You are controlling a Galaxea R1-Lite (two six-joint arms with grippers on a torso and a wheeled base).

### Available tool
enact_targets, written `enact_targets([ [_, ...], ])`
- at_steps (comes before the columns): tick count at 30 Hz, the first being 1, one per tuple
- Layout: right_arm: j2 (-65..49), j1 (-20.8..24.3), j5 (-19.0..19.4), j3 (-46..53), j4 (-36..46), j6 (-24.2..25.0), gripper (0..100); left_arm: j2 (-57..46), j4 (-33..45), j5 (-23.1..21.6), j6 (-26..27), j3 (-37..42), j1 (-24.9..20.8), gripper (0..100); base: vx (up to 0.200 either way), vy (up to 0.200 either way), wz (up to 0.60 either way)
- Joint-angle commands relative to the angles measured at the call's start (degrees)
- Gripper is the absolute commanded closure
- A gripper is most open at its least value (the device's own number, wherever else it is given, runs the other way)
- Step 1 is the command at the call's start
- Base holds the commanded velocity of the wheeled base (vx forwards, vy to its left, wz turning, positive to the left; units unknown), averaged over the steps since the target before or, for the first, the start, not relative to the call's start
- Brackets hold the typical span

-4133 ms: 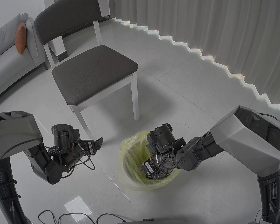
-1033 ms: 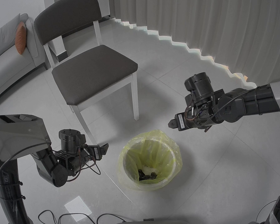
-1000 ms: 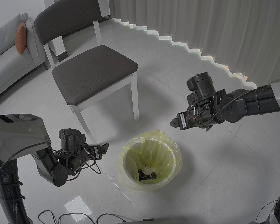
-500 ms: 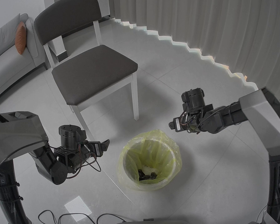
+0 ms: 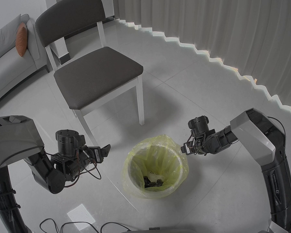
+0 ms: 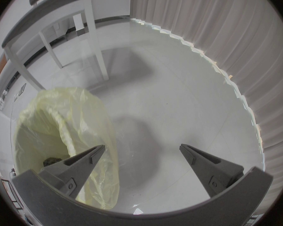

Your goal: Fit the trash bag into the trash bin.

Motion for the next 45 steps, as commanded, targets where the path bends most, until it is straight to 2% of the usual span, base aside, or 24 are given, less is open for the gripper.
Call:
enact_targets([
  [1, 3.6, -0.5, 0.2, 0.0, 0.0, -0.2, 0, -0.1, -0.5, 0.0, -0.1, 0.4, 0.2, 0, 0.0, 0.0, 0.0],
  [6, 4.1, 1.4, 1.1, -1.9, 1.7, -0.5, 0, -0.5, -1.3, 0.1, 0.0, 1.5, 0.3, 0, 0.0, 0.0, 0.0],
  [11, 4.4, 2.8, 1.0, -5.5, 10.6, -2.6, 0, -0.9, -1.2, 0.2, 0.0, 1.6, 0.3, 0, 0.0, 0.0, 0.0],
  [17, 2.3, 2.1, -0.6, -5.3, 12.9, -2.0, 0, -3.1, -0.9, 1.4, 0.0, 1.5, 0.3, 0, 0.0, 0.0, 0.0],
  [24, -15.2, -2.2, -0.5, 2.8, 11.9, -1.8, 0, -10.5, -0.3, 1.3, 0.0, 1.8, 0.1, 0, 0.0, 0.0, 0.0],
  [34, -36.8, -1.7, 0.0, 18.9, 2.8, -1.4, 0, -22.1, -0.2, 0.9, 0.0, 6.2, 0.7, 0, 0.0, 0.0, 0.0],
  [42, -62.7, -0.8, -0.7, 45.5, -15.9, -1.8, 0, -40.0, 0.7, 0.4, 0.3, 16.9, 5.6, 0, 0.0, 0.0, 0.0],
  [45, -73.3, -0.8, -0.8, 55.9, -21.1, -2.3, 0, -49.9, 4.8, 0.3, 0.5, 20.2, 6.5, 0, 0.0, 0.0, 0.0],
])
